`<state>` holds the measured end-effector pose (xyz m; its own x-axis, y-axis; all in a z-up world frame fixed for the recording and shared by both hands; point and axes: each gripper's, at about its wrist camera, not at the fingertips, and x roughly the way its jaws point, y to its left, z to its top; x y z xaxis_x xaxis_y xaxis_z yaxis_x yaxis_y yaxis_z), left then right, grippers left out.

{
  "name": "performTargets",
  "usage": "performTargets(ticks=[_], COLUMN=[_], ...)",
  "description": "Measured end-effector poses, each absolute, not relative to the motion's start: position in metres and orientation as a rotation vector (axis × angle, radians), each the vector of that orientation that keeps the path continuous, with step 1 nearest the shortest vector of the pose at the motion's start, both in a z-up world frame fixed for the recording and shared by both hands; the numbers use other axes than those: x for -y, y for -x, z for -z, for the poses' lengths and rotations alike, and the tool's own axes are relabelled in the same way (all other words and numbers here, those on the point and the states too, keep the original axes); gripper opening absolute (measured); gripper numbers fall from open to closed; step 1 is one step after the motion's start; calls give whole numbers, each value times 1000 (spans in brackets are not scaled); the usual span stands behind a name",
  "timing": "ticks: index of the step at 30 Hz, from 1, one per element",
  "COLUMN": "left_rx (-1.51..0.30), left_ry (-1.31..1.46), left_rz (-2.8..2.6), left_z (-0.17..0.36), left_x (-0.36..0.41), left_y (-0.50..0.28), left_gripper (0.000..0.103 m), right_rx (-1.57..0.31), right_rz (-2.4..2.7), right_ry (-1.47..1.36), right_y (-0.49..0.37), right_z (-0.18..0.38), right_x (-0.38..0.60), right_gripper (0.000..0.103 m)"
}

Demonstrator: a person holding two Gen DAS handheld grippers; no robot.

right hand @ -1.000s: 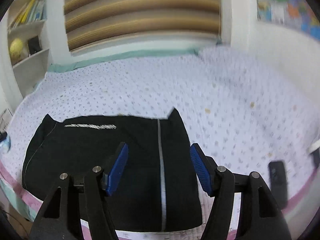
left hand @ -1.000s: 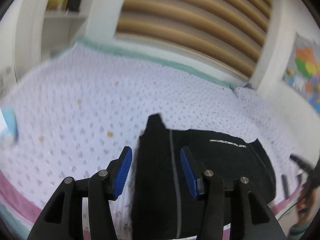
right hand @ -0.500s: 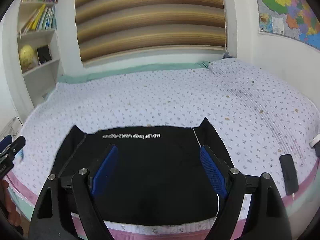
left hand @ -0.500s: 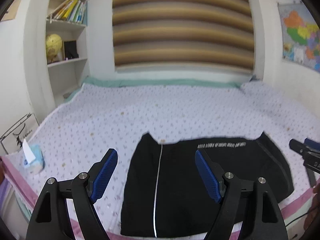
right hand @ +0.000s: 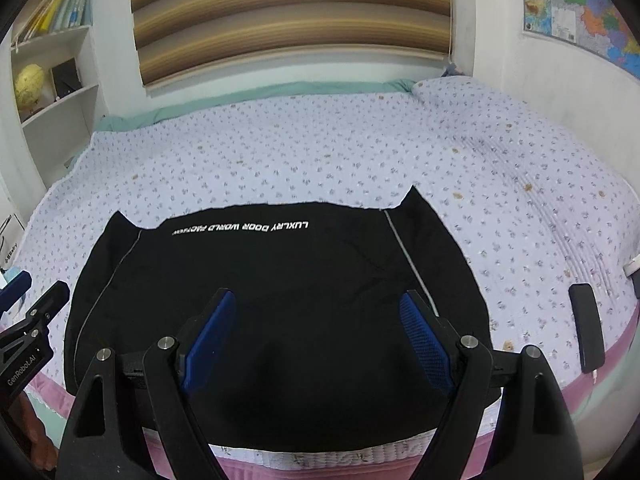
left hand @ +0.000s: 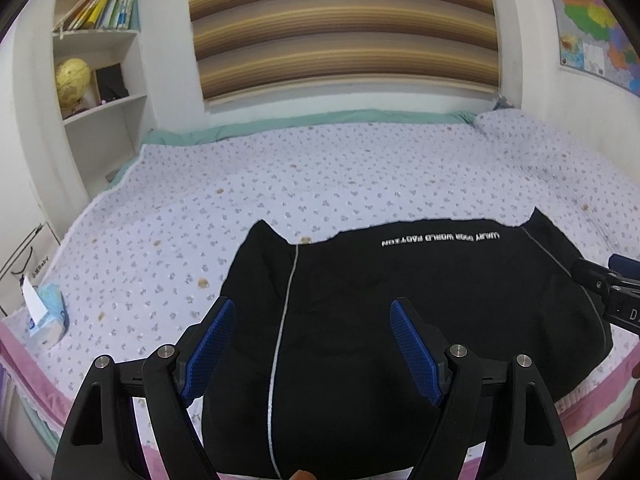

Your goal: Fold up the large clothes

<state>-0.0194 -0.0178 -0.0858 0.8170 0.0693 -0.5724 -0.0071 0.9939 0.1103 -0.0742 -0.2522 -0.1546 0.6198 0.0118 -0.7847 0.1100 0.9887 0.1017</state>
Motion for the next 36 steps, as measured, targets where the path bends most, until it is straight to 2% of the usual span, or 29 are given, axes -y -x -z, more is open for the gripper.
performTargets(ticks=[36], left_rx=[-692], left_ry=[-39], left_rz=[-26], left_z=[100], left_x=[8], left_y=[18], left_gripper=[81], right_rx=[-926], right_rz=[-7], right_ry=[-81], right_y=[81], right_z=[157], right_x=[232], right_gripper=[86])
